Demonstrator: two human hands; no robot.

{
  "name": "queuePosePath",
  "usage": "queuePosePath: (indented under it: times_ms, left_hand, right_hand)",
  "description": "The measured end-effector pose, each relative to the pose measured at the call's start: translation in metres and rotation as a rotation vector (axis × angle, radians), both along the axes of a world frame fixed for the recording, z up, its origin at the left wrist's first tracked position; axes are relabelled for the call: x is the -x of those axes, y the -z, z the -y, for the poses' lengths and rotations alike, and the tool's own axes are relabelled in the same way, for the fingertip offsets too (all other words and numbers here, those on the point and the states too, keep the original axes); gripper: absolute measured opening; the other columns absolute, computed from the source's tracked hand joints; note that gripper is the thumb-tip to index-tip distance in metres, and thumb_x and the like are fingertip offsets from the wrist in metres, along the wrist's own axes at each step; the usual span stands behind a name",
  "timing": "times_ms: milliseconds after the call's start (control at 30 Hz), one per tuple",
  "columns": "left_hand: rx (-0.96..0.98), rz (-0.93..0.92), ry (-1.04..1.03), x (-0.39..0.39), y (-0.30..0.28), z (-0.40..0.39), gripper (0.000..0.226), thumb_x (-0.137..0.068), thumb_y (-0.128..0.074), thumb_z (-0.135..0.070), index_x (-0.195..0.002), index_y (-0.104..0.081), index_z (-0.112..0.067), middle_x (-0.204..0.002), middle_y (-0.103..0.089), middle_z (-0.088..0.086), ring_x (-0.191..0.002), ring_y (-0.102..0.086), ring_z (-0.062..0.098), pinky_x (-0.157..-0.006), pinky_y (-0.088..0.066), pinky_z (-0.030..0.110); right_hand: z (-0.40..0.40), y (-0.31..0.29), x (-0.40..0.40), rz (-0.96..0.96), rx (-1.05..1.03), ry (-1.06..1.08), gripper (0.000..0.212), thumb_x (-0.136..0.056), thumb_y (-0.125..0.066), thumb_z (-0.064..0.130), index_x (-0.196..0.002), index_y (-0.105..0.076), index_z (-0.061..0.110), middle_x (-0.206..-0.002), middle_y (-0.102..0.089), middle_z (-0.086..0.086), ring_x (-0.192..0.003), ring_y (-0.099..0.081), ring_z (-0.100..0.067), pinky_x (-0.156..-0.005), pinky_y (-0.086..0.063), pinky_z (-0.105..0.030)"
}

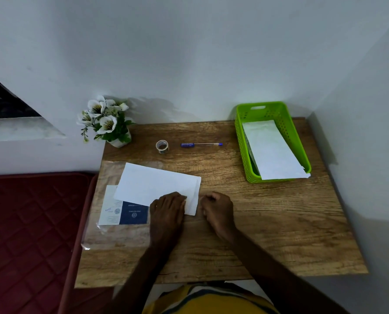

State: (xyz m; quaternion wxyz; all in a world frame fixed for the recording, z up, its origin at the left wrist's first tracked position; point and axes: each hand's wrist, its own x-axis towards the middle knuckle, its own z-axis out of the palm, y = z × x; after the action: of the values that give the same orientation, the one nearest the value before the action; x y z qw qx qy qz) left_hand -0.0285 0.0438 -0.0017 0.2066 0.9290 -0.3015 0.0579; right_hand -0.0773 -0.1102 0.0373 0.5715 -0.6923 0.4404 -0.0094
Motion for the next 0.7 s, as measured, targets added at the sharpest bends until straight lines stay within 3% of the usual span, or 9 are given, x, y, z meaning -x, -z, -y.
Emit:
queuePosePath:
  times_ms: [133,300,400,533,633,700]
  left_hand:
    - [-0.103,-0.038,0.041,-0.005,0.008,-0.008,0.039,-0.100,-0.048,-0.039,-0.135,-0.063,-0.029,-0.148,-0.055,0.002,-0.138,-0.047,0.026,-0.115,-0.034,0.050]
    - [-0.146,-0.077,0.065,-0.009,0.008,-0.009,0.043,-0.101,-0.042,-0.044,-0.138,-0.060,-0.033,-0.152,-0.051,0.002,-0.139,-0.045,0.026,-0.114,-0.037,0.053]
    - [-0.177,-0.083,0.062,-0.010,0.008,-0.010,0.041,-0.101,-0.045,-0.044,-0.139,-0.060,-0.036,-0.152,-0.050,0.002,-0.139,-0.044,0.027,-0.114,-0.036,0.052]
    - [-0.162,-0.084,0.066,-0.008,0.008,-0.008,0.039,-0.099,-0.047,-0.043,-0.132,-0.065,-0.037,-0.149,-0.054,0.001,-0.137,-0.046,0.027,-0.112,-0.037,0.053]
    - [-0.112,-0.094,0.074,-0.006,0.007,-0.005,0.036,-0.098,-0.047,-0.040,-0.124,-0.070,-0.033,-0.145,-0.059,-0.003,-0.134,-0.050,0.026,-0.109,-0.038,0.051]
    - [-0.082,-0.096,0.060,-0.005,0.007,-0.004,0.033,-0.098,-0.049,-0.039,-0.120,-0.072,-0.031,-0.142,-0.061,-0.004,-0.132,-0.052,0.025,-0.108,-0.038,0.049]
  right_hand:
    - [0.007,-0.001,0.013,-0.013,-0.068,0.071,0.018,-0.098,-0.063,0.024,-0.085,-0.074,0.017,-0.057,-0.067,-0.004,-0.039,-0.054,-0.009,-0.038,-0.037,-0.020]
    - [0.012,-0.006,0.016,-0.008,-0.253,0.074,0.014,-0.098,-0.064,0.023,-0.093,-0.075,0.015,-0.058,-0.066,-0.006,-0.041,-0.053,-0.012,-0.038,-0.035,-0.022]
    - [0.011,-0.006,0.014,0.020,-0.243,-0.006,0.020,-0.100,-0.058,0.017,-0.111,-0.075,0.021,-0.058,-0.066,-0.006,-0.041,-0.053,-0.011,-0.037,-0.034,-0.020]
    - [0.005,-0.003,0.012,0.039,0.025,-0.268,0.034,-0.103,-0.055,0.019,-0.134,-0.066,0.028,-0.061,-0.069,-0.001,-0.045,-0.057,-0.008,-0.049,-0.049,-0.024]
    - [0.002,-0.003,0.014,-0.059,0.413,-0.465,0.038,-0.102,-0.054,0.030,-0.139,-0.058,0.038,-0.103,-0.077,0.002,-0.078,-0.067,-0.008,-0.074,-0.053,-0.025]
    - [0.002,-0.002,0.017,-0.082,0.612,-0.539,0.040,-0.103,-0.052,0.035,-0.142,-0.054,0.043,-0.113,-0.075,0.002,-0.093,-0.068,-0.015,-0.079,-0.049,-0.028]
